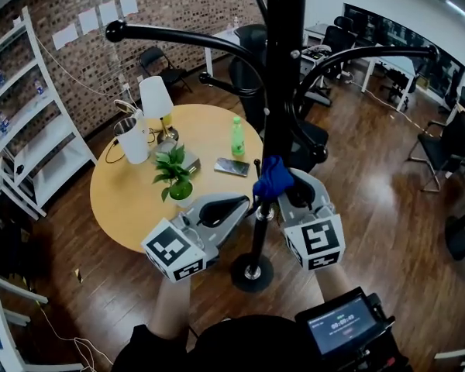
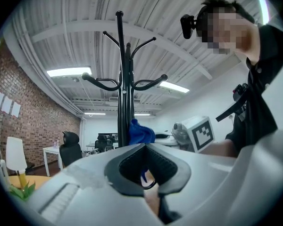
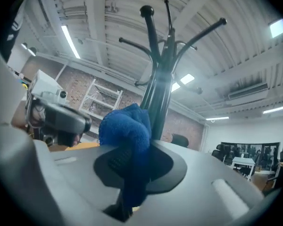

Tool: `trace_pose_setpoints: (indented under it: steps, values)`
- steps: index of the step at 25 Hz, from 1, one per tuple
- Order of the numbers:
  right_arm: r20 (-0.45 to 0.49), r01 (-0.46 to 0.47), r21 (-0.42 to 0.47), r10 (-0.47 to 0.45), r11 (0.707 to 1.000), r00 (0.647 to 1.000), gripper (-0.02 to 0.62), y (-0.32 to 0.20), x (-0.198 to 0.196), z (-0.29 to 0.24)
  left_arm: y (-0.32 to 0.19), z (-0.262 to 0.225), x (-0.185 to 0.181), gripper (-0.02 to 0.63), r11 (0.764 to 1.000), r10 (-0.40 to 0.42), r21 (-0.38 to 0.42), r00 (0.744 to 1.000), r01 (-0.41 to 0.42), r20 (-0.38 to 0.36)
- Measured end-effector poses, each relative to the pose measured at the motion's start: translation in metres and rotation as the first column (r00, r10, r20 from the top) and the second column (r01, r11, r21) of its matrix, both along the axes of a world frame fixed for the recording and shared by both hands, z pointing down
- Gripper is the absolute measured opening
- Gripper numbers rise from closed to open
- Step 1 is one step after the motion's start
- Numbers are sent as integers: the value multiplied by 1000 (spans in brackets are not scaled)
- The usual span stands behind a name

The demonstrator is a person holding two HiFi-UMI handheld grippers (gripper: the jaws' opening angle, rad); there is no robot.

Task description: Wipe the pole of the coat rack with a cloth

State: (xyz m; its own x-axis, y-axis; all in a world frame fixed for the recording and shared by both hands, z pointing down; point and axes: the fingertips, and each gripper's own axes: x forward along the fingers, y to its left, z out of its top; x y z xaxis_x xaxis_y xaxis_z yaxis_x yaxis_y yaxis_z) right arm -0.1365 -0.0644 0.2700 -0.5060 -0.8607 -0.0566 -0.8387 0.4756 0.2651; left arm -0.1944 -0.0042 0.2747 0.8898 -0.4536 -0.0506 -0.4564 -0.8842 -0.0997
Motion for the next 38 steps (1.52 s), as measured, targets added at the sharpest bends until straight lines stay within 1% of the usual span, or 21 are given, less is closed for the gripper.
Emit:
trace_pose_setpoints:
  steps: [3, 7, 9, 12, 15, 18, 21, 23, 26, 28, 32, 38]
  values:
    - [43, 23, 95, -27, 995, 999, 49, 4, 0, -41, -2, -10, 4, 0, 999, 13, 34, 1000, -13, -2]
    - [91, 51, 217, -72, 975, 993, 50, 8, 3, -97, -9, -21, 6, 0, 998, 14, 60, 1000, -14, 0]
    - [96, 48, 262, -75, 964, 992, 51, 11, 4, -117, -10, -24, 7, 0, 998, 12, 67, 1000, -11, -2]
    - [108, 35, 290, -69, 956, 992, 51, 12, 6, -125, -9, -28, 6, 0, 997, 6, 75, 1000, -5, -5]
    - [138, 34, 294, -77, 955, 987, 51, 10, 8, -120, -11, -28, 1, 0, 997, -8, 74, 1000, 8, -3]
    - [133, 39, 271, -78, 962, 988, 50, 9, 6, -105, -8, -23, -3, 0, 998, -19, 62, 1000, 20, -7]
    - [122, 50, 225, -79, 973, 989, 51, 11, 2, -80, -1, -16, -6, 0, 999, -26, 38, 1000, 27, -11]
    - [113, 54, 180, -75, 982, 991, 49, 9, 2, -57, 2, -8, -6, 0, 999, -30, 18, 999, 30, -13]
    - [100, 46, 91, -55, 995, 993, 50, 6, 1, -7, 6, 12, -6, 0, 999, -36, -18, 999, 36, -8]
    - [72, 32, 44, -35, 999, 997, 49, 4, -1, 22, 8, 23, -6, 0, 998, -37, -42, 999, 37, -5]
    - [6, 13, -43, -12, 999, 1000, 49, 3, -1, 60, 13, 34, -3, 0, 994, -42, -99, 999, 42, -7]
    - [-76, -28, -159, 16, 987, 997, 49, 0, -2, 124, 18, 47, -5, 0, 989, -48, -141, 999, 46, -10]
